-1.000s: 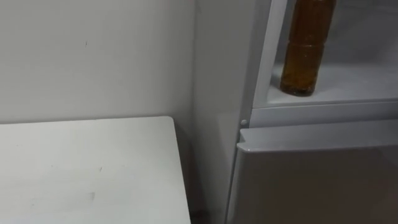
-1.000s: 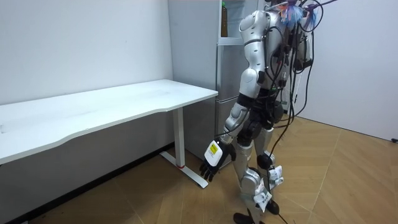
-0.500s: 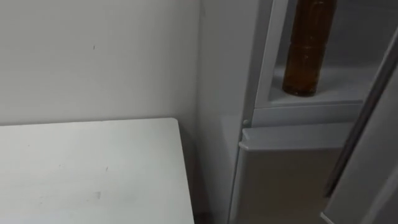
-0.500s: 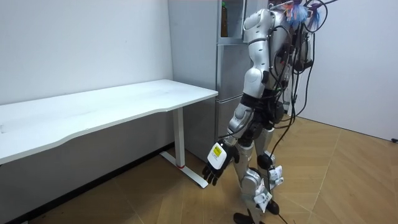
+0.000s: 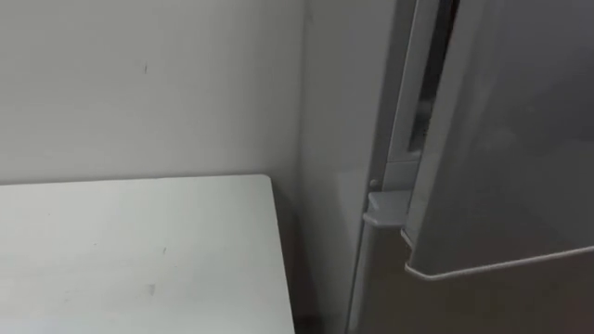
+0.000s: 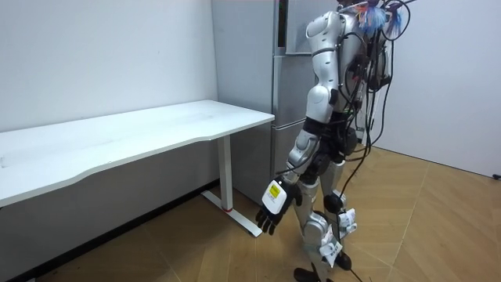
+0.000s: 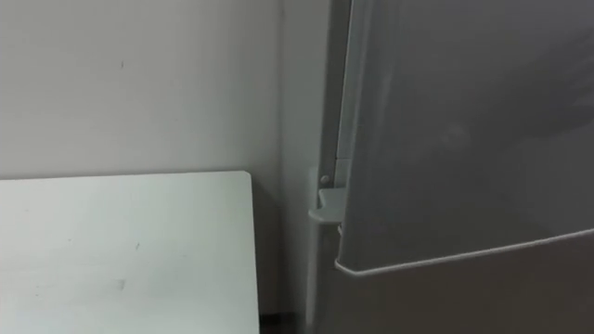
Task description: Put the bottle in the upper fridge
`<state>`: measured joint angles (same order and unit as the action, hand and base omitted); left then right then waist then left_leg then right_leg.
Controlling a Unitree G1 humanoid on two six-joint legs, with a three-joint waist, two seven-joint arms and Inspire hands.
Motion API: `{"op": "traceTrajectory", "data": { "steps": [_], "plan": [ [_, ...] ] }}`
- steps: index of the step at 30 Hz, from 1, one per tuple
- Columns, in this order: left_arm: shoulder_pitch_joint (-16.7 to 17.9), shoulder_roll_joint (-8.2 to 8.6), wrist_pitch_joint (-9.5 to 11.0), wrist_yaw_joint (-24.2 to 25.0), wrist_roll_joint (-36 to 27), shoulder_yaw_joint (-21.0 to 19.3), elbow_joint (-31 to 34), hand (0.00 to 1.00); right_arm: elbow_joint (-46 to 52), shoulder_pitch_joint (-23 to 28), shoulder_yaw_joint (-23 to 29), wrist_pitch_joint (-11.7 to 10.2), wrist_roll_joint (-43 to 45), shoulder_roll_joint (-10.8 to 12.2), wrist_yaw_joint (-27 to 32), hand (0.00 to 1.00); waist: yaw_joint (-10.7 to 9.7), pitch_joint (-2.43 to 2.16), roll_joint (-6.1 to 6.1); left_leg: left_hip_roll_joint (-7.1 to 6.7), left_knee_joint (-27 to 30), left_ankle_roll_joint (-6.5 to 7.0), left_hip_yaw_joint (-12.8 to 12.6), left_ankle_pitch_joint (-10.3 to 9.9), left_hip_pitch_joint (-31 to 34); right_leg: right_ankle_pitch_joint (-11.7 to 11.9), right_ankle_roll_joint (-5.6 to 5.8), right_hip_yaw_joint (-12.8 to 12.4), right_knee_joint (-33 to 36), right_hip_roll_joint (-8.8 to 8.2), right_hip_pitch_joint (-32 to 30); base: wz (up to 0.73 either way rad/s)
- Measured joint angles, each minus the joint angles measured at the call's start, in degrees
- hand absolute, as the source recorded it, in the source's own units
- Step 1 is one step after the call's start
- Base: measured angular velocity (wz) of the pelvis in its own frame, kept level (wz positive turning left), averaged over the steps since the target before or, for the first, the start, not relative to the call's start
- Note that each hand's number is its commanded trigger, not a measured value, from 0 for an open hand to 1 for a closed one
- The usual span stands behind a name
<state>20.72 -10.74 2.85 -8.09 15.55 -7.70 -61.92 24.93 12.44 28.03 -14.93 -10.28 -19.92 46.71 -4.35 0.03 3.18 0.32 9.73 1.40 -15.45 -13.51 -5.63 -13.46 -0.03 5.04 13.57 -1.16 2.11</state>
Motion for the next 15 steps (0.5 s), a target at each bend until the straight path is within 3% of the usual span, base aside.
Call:
{"op": "traceTrajectory", "data": {
  "steps": [4,8,10,15],
  "plan": [
    [-0.3,0.01,-0.1,0.0,0.3,0.2,-0.3,0.00,1.7,-1.1,-3.3,0.0,5.3,0.1,-0.1,0.00,0.4,-0.04,0.26,-0.04,-0.1,0.00,0.1,0.0,0.0,0.0,0.03,0.1,-0.7,-0.01,0.1,0.00],
    [-2.4,0.00,-0.1,-0.1,0.3,0.2,-2.0,0.00,3.4,-1.5,-5.7,0.0,9.6,0.1,-0.6,0.00,2.2,-0.03,0.57,-0.01,-0.1,0.00,0.4,0.0,-0.1,0.4,0.08,0.3,-1.0,0.04,0.8,0.00],
    [-2.7,0.00,0.0,-0.1,0.3,0.3,-2.3,0.00,3.5,-3.0,-6.8,-0.1,10.8,0.1,-0.7,0.00,2.7,-0.24,0.48,0.02,-0.1,0.00,0.6,0.0,-0.2,0.4,0.04,0.4,-1.0,0.05,0.9,0.02],
    [-2.9,0.06,0.1,-0.1,0.3,1.2,-2.8,0.00,3.5,-5.1,-8.9,-0.5,12.1,0.1,-1.1,0.00,3.4,-0.16,0.61,0.15,0.2,0.00,1.3,0.0,-0.1,0.6,-0.11,1.4,-1.0,0.00,1.0,0.07]
  ]
}}
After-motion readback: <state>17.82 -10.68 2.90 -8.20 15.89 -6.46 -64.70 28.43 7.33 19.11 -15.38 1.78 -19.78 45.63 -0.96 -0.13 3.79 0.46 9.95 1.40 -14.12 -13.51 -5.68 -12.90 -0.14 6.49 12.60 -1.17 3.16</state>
